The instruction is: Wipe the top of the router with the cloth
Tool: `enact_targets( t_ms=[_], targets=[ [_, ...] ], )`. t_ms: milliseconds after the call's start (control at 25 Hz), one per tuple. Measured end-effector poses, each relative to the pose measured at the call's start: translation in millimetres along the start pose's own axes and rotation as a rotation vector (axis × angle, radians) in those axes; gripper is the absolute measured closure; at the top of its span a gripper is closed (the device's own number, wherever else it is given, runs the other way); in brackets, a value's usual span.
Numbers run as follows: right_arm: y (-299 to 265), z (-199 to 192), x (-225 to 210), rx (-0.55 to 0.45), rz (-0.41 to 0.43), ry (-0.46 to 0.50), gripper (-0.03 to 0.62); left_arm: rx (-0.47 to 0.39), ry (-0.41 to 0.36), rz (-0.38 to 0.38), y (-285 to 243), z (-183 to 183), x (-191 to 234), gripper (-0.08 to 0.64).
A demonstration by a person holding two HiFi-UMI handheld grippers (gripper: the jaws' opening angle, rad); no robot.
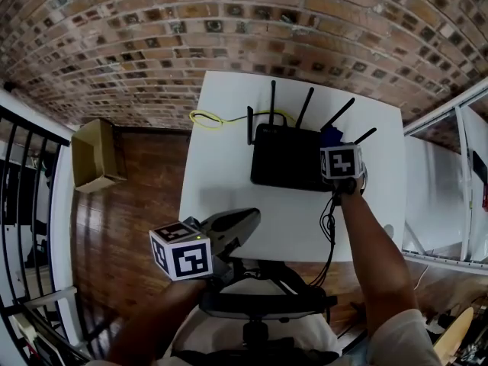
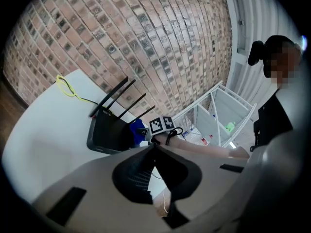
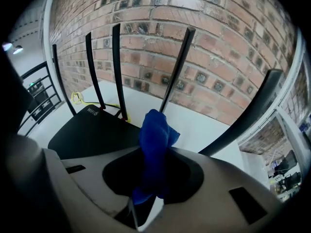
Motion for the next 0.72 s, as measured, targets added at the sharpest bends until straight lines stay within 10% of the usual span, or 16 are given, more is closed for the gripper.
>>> enact_targets(
  t_ms=[720],
  targets=[
    [35.6, 36.5, 143.9, -0.114, 0.388, -0.137, 0.486, -0.046, 0.002, 0.03, 22.0, 1.1, 1.2, 0.549]
  ],
)
Point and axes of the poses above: the fingertips, and each gripper's own axes: y backward along the fingers, x to its left, z out of its top, the point moved 5 cm from there along y, backward along the fingers, and after that the axes turned 5 degrees about -x, right-handed, at the moved point
